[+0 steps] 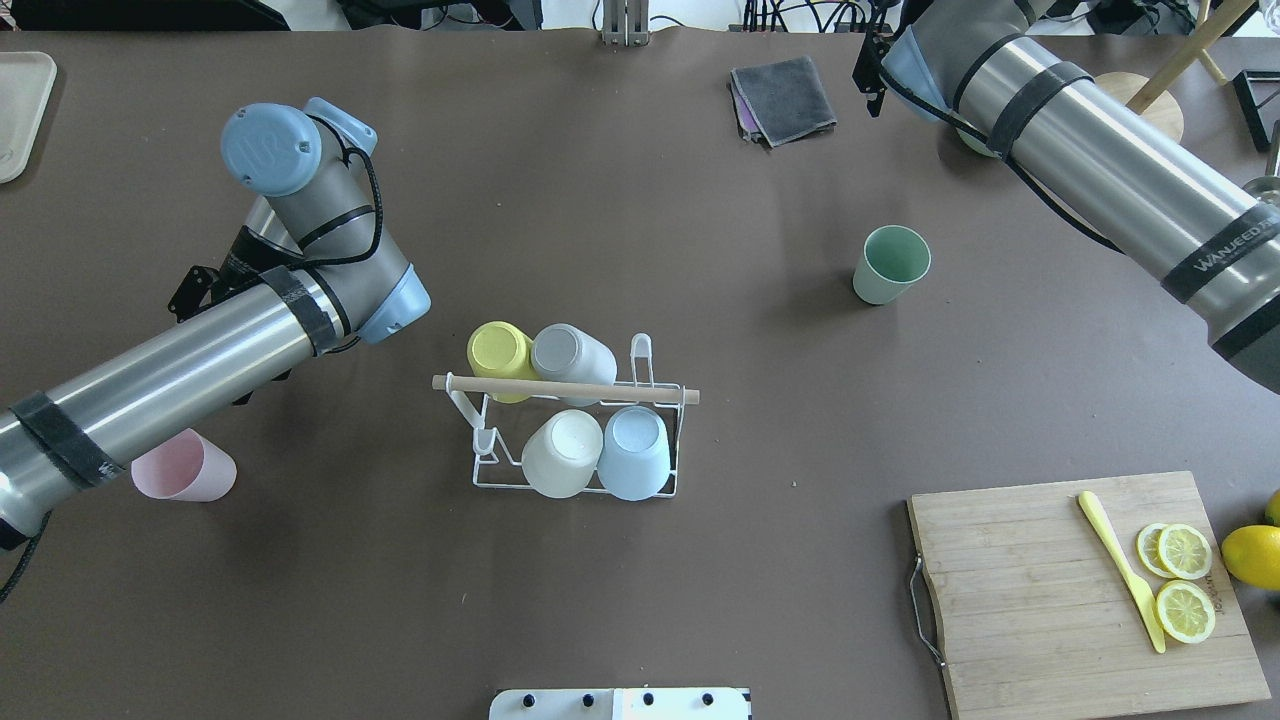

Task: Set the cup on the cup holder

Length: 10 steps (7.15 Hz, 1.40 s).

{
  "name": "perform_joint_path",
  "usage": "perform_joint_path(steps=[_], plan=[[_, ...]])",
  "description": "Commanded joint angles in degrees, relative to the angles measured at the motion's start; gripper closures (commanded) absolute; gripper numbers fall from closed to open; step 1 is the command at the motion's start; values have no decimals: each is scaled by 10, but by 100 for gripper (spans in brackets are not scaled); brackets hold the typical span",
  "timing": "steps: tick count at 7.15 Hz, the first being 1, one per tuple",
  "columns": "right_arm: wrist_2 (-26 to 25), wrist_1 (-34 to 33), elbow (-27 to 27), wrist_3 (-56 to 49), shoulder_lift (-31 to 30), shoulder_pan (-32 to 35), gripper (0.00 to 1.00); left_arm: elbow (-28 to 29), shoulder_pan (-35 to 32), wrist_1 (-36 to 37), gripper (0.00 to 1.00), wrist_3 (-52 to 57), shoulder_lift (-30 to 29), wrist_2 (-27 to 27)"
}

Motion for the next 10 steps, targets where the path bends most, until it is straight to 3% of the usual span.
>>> perform_joint_path(steps=[1,8,10], plan=[[-2,-3,-41,2,17,-28,0,0,9,31,3,16,0,0],[51,-93,-16,-15,3,-75,0,-50,34,50,3,21,42,-27],[49,-159,-15,-94,5,-76,0,-55,34,57,3,23,42,-34]])
